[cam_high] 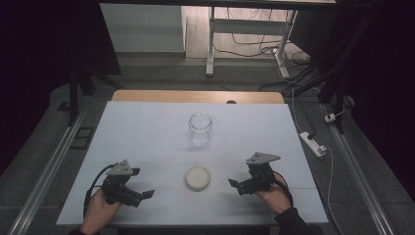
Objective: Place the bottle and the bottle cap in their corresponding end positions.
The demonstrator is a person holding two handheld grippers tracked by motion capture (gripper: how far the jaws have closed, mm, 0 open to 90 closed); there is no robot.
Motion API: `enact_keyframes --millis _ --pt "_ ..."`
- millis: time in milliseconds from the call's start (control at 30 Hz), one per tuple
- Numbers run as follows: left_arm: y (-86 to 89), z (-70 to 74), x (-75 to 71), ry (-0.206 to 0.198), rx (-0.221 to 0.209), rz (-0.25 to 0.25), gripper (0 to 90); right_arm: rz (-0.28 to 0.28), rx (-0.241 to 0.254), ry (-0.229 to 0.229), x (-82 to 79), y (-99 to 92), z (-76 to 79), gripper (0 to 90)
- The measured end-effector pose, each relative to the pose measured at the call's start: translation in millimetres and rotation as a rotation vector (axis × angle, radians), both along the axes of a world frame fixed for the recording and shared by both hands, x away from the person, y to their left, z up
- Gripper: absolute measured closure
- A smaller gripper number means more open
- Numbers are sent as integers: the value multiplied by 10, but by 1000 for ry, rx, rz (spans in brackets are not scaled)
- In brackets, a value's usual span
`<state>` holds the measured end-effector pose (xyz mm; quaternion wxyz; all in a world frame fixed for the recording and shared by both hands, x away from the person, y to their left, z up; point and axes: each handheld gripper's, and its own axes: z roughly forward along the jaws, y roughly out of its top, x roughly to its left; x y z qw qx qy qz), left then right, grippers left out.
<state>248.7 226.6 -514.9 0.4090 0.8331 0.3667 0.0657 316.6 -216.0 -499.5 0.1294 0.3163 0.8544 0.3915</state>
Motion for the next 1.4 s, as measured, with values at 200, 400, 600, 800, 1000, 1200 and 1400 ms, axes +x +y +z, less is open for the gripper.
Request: enact_keyframes --millis 200,400,600,800,1000,1200,1400 --pt "89 -3 -66 2 -6 28 0 -34 -8 -1 -115 -166 0 0" --pt "188 -1 -146 0 -14 58 0 -82 -11 -6 -245 -375 -6 0" --pt "304 3 -249 -10 -11 97 0 -136 6 -2 -370 -583 3 0" --pt "409 3 -362 -23 4 138 0 -182 14 1 -473 -758 -8 0" --pt "543 -23 -463 -10 -3 178 0 -206 8 18 -556 -841 -22 0" --pt "621 -78 -545 18 23 210 0 -222 9 11 -639 -873 6 0" --pt "618 -117 -593 44 78 219 0 -238 12 18 -682 -899 18 0"
